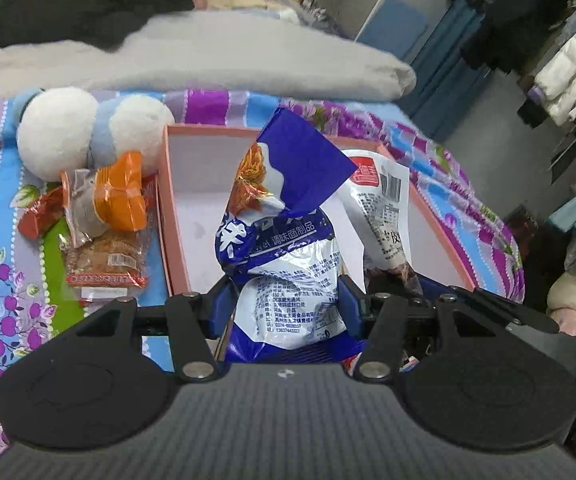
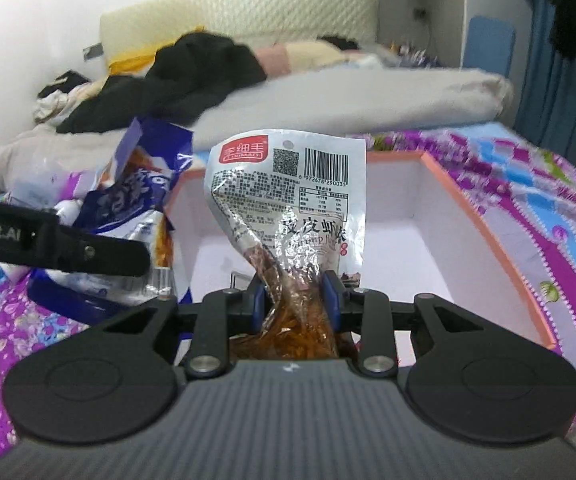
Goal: Organize snacks
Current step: 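Lower both bags into the pink box and open both grippers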
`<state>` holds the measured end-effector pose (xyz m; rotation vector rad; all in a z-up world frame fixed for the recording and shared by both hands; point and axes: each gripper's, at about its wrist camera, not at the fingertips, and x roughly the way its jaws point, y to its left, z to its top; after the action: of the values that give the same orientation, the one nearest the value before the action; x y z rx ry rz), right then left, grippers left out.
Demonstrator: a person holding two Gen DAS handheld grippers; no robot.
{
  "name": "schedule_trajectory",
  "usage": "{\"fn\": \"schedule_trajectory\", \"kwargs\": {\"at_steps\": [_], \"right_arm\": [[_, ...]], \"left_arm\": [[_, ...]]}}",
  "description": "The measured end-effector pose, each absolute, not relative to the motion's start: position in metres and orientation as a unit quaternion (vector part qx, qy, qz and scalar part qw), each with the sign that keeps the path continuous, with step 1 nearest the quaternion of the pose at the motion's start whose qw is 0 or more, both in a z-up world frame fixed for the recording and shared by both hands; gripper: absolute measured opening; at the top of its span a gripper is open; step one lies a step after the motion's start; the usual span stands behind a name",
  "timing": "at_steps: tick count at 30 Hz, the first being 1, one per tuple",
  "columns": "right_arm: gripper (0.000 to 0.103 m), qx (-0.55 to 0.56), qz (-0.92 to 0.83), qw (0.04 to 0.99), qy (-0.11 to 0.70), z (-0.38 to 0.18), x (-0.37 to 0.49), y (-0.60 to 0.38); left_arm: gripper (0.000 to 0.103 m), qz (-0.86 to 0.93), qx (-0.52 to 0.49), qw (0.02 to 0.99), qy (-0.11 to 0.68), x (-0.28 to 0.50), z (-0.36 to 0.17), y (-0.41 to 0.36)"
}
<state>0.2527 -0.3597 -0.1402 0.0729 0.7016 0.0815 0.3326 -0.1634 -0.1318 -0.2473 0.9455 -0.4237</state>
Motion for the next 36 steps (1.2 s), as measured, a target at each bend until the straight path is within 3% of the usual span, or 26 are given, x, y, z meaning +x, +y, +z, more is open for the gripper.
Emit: {"fn": "schedule_trajectory", "kwargs": {"at_steps": [5, 8, 10, 11, 14, 36], "right_arm": [[0.033, 0.053, 0.031, 0.927, 0.371, -0.152, 0.263, -0.373], [0.039, 0.057, 0.025, 0.926, 0.373, -0.155, 0.26, -0.375], [0.04, 0.062, 0.024, 0.926, 0.373, -0.154, 0.258, -0.376], [0.04, 0.061, 0.021, 0.926, 0.372, -0.153, 0.257, -0.376], [0.058, 0.072, 0.023, 0.928, 0.365, -0.148, 0.255, -0.379], [0.058, 0.067, 0.042, 0.951, 0.298, -0.107, 0.201, -0.349]], "left_arm": [[0.06, -0.196, -0.107, 0.856, 0.466, 0.342, -0.139, -0.172], [0.061, -0.195, -0.104, 0.855, 0.469, 0.341, -0.143, -0.172], [0.066, -0.195, -0.101, 0.856, 0.468, 0.338, -0.142, -0.171], [0.074, -0.196, -0.104, 0.856, 0.467, 0.338, -0.142, -0.17], [0.077, -0.198, -0.102, 0.862, 0.456, 0.332, -0.135, -0.168], [0.077, -0.184, -0.107, 0.911, 0.353, 0.251, -0.084, -0.116]]}}
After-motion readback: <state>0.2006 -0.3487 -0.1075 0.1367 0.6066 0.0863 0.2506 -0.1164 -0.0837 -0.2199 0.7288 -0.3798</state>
